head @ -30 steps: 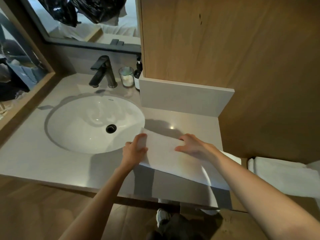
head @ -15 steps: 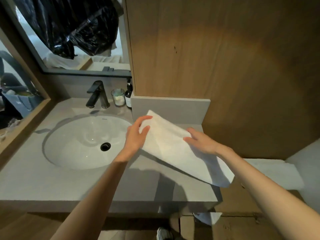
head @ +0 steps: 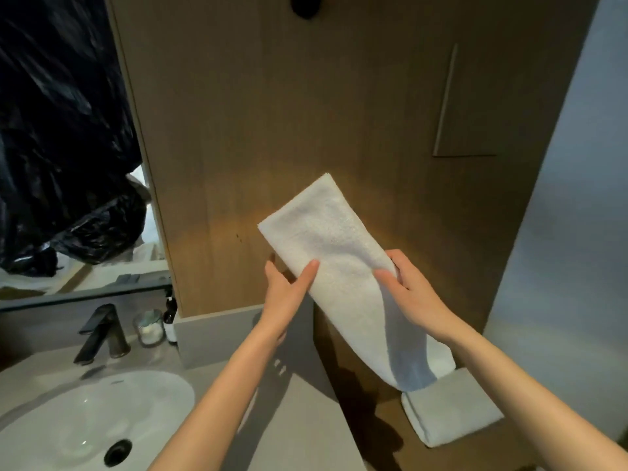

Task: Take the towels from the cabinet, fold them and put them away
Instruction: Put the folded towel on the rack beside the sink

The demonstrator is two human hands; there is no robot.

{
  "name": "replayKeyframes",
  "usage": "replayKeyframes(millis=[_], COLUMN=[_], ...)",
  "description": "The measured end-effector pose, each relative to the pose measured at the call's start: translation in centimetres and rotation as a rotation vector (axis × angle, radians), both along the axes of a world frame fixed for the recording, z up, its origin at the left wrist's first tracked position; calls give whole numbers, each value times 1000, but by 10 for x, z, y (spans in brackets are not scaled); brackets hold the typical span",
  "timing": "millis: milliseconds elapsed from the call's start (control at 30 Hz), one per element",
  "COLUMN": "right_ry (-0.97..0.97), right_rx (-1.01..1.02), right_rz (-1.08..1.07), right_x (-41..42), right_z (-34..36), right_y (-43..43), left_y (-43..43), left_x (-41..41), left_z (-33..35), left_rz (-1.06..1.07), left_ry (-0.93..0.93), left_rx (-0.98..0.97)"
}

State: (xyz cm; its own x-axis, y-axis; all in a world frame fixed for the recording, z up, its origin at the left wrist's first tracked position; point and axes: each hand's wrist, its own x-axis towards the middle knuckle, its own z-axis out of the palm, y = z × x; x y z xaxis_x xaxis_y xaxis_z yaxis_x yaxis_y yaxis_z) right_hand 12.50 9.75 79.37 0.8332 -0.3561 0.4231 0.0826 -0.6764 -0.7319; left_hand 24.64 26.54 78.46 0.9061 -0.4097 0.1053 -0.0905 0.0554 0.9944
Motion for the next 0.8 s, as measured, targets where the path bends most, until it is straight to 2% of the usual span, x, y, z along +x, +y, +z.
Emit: replayKeyframes(millis=[67,167,333,500,667,800], right_ry=[-59,-150,-263,-338,-424,-508], right_rx=[23,42,51,86,118,143], right_rz=[-41,-87,-118,-118,-84,-81], right_x=[-17,-44,-94,-149,-193,-209], right_z=[17,41,80,117,149,178], right_y=[-11,-31,-76,-129,-188,-227], left_y=[-16,-42,-93,-149,-205,-238], left_x=[-16,-43,-88,-144,-195,-218], left_z=[13,39,88,121,147,176], left_rz=[-117,-225,-234,-286,-289,-331], left_ry=[-10,-156,-325,-384,-341,-414], left_rx=[34,52,75,64,8,129])
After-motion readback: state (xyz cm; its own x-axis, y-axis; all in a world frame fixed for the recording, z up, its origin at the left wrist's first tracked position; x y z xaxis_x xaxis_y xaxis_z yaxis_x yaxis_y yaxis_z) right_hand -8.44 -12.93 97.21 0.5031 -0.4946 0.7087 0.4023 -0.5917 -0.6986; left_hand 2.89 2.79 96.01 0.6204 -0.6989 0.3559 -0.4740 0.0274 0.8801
